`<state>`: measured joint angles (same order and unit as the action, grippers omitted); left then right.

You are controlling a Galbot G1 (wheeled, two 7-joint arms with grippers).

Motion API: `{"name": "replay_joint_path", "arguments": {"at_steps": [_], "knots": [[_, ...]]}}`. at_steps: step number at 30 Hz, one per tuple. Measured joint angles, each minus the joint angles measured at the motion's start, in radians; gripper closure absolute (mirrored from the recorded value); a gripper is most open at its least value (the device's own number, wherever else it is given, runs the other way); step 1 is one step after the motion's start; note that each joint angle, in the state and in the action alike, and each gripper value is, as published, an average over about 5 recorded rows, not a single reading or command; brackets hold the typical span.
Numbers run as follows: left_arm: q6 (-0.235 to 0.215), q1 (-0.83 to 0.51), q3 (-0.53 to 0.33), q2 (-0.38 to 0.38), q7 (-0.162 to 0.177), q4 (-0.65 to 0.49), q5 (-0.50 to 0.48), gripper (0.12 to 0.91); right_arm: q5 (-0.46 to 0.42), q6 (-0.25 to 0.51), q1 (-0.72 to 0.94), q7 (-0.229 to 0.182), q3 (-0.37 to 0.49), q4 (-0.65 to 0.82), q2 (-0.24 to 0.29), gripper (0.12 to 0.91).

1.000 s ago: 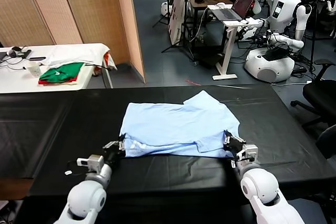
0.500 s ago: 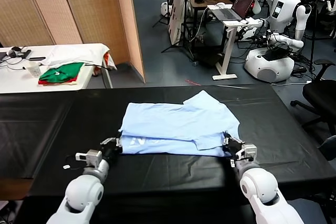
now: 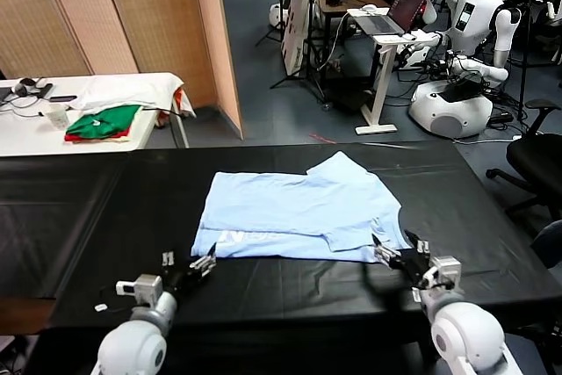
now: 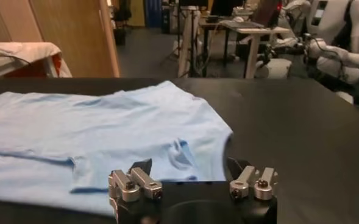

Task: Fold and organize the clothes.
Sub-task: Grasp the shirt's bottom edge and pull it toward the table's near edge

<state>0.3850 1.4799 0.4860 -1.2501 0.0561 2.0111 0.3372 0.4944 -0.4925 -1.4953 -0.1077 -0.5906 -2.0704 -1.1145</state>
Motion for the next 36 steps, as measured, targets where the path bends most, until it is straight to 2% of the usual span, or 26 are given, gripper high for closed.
{"name": "replay_joint_path", "arguments": {"at_steps": [4,7,10,13,18,21,23,25,36], "knots": [[0.000,0.012,0.001,-0.001,0.000,0.007,0.000,0.123,0.003,0.001,-0.011,0.000,-0.004,0.007,-0.003,0.220],[-0.001,0.017,0.004,-0.002,0.000,0.006,-0.003,0.128,0.003,0.001,-0.017,-0.001,-0.005,0.011,-0.007,0.325],[-0.002,0.021,0.006,0.000,-0.002,0.002,-0.007,0.191,0.003,0.002,-0.019,-0.001,-0.005,0.021,-0.012,0.452],[-0.002,0.022,0.006,0.002,-0.005,-0.004,-0.010,0.340,0.003,0.003,-0.021,-0.001,-0.003,0.030,-0.020,0.524],[-0.001,0.023,0.006,0.003,-0.014,-0.011,-0.012,0.656,0.002,0.007,-0.021,-0.001,-0.001,0.032,-0.030,0.665],[-0.001,0.025,0.006,0.004,-0.018,-0.012,-0.016,0.795,0.002,0.009,-0.024,0.000,0.000,0.027,-0.030,0.784],[-0.003,0.029,0.006,0.006,-0.015,-0.008,-0.024,0.848,0.001,0.009,-0.029,-0.002,-0.001,0.021,-0.027,0.856],[-0.005,0.036,0.007,0.007,-0.009,-0.001,-0.037,0.880,0.001,0.006,-0.036,-0.005,-0.002,0.013,-0.023,0.882],[0.016,0.144,0.048,0.003,0.034,0.094,-0.142,0.884,-0.003,-0.069,-0.122,-0.019,-0.001,-0.070,0.036,0.885]]}}
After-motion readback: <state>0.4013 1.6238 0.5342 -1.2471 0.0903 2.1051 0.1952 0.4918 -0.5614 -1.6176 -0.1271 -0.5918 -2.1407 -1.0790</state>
